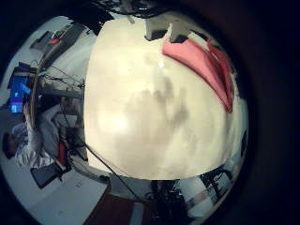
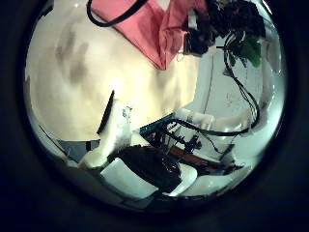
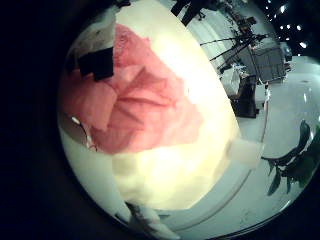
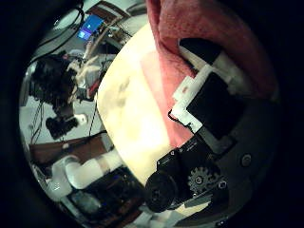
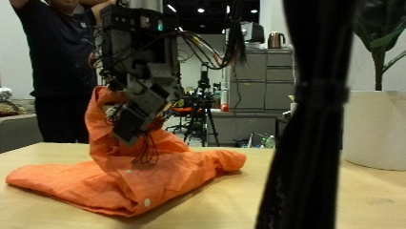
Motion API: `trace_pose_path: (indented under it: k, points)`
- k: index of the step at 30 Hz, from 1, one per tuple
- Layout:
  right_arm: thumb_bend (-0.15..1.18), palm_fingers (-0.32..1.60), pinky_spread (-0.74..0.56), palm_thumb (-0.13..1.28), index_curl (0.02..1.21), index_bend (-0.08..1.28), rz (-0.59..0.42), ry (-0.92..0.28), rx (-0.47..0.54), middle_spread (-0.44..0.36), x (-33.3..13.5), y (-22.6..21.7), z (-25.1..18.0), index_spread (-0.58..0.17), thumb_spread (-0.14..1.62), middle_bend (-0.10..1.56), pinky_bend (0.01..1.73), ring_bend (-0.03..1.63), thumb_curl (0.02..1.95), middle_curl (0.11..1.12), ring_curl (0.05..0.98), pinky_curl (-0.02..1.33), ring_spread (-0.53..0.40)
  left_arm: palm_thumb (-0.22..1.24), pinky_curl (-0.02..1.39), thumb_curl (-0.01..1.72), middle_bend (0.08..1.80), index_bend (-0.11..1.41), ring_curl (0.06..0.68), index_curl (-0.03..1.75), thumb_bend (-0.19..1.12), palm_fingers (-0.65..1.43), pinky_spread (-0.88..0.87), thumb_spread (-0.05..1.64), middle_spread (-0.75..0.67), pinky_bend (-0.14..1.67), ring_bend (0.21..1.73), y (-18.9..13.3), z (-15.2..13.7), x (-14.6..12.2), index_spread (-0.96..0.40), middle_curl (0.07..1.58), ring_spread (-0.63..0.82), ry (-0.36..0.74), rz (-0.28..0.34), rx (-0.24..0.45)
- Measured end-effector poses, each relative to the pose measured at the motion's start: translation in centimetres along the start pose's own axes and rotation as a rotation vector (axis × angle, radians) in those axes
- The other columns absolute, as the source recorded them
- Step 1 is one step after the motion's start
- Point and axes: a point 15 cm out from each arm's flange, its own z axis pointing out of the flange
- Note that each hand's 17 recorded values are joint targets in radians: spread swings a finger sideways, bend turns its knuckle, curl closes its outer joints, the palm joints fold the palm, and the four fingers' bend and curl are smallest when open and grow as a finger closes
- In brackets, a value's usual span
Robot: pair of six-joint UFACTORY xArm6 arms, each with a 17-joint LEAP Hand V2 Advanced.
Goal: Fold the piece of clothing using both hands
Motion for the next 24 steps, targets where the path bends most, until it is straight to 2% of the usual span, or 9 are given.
trace_pose_path:
  k: [4,5,6,7,8,11,14,18,24]
  points:
    - [-0.02,0.86,-0.45,0.97,0.88,0.71,-0.006,0.000,-0.008,-0.147,0.3,-0.1,1.3,-0.327,1.24,1.13,1.10,1.28,0.60,0.69,0.623,0.71,-0.244,0.53,0.32,0.33,0.19,0.17,0.227,0.32,-0.01,0.05,0.47,1.32,0.20,0.27,0.42,0.7,0.1,0.0,0.05,0.32,0.47,-0.004,-0.006,0.005]
    - [-0.02,0.66,-0.48,0.96,0.86,0.59,-0.010,-0.001,-0.012,-0.142,0.7,0.0,1.7,-0.320,1.24,1.06,1.12,1.28,0.60,0.68,0.624,0.71,-0.250,0.53,0.32,0.33,0.19,0.17,0.227,0.32,-0.01,0.05,0.47,1.32,0.19,0.27,0.42,0.8,0.2,0.1,0.05,0.32,0.47,-0.004,-0.007,0.004]
    - [-0.02,0.64,-0.49,0.96,0.86,0.57,-0.011,-0.001,-0.013,-0.140,0.9,0.0,1.8,-0.324,1.24,1.04,1.12,1.27,0.59,0.68,0.621,0.70,-0.253,0.53,0.32,0.33,0.19,0.17,0.227,0.32,-0.01,0.05,0.47,1.32,0.19,0.27,0.42,0.9,0.3,0.2,0.05,0.32,0.47,-0.002,-0.008,0.002]
    - [-0.02,0.37,-0.52,0.94,0.79,0.35,-0.012,-0.002,-0.012,-0.133,1.2,0.1,1.8,-0.317,1.24,0.94,1.16,1.28,0.59,0.65,0.614,0.70,-0.260,0.54,0.32,0.34,0.19,0.17,0.227,0.32,-0.01,0.05,0.47,1.32,0.19,0.26,0.42,1.0,0.4,0.3,0.05,0.32,0.47,-0.003,-0.008,0.002]
    - [-0.02,0.29,-0.51,0.94,0.77,0.35,-0.018,-0.003,-0.012,-0.122,1.4,0.1,1.7,-0.331,1.24,0.90,1.15,1.22,0.58,0.64,0.600,0.69,-0.265,0.54,0.32,0.34,0.19,0.17,0.227,0.32,-0.01,0.05,0.47,1.32,0.19,0.26,0.42,1.1,0.4,0.4,0.05,0.32,0.47,-0.002,-0.008,0.002]
    - [-0.01,0.10,-0.36,0.94,0.70,0.32,-0.040,-0.008,0.001,-0.081,1.6,0.0,0.8,-0.316,1.23,0.83,1.02,1.09,0.58,0.60,0.544,0.65,-0.237,0.54,0.32,0.34,0.19,0.17,0.226,0.31,-0.01,0.06,0.47,1.31,0.19,0.26,0.42,1.5,0.7,0.8,0.05,0.32,0.47,-0.003,-0.008,0.002]
    - [-0.02,-0.07,-0.16,0.93,0.63,0.28,-0.069,-0.025,0.013,-0.002,1.6,0.1,-0.1,-0.260,1.20,0.67,0.96,0.93,0.58,0.54,0.471,0.61,-0.139,0.55,0.32,0.34,0.19,0.17,0.226,0.32,-0.01,0.06,0.47,1.31,0.20,0.26,0.42,1.6,0.8,1.0,0.05,0.32,0.47,-0.006,-0.007,0.004]
    - [-0.02,-0.09,0.09,0.92,0.54,0.17,-0.116,-0.086,0.047,0.090,1.0,-0.1,-1.8,-0.217,1.17,0.51,0.92,0.84,0.59,0.46,0.410,0.56,-0.020,0.56,0.32,0.34,0.19,0.17,0.227,0.32,-0.01,0.06,0.47,1.31,0.20,0.26,0.42,1.4,1.0,1.7,0.05,0.32,0.48,-0.006,-0.002,0.000]
    - [0.00,-0.13,0.30,0.96,0.43,0.14,-0.164,-0.143,0.074,0.146,0.7,0.6,-5.0,-0.272,1.14,0.35,0.84,0.68,0.61,0.39,0.342,0.49,0.124,0.56,0.32,0.34,0.19,0.16,0.227,0.31,-0.01,0.06,0.47,1.31,0.20,0.26,0.42,1.4,1.2,2.3,0.04,0.32,0.48,-0.007,0.005,-0.005]
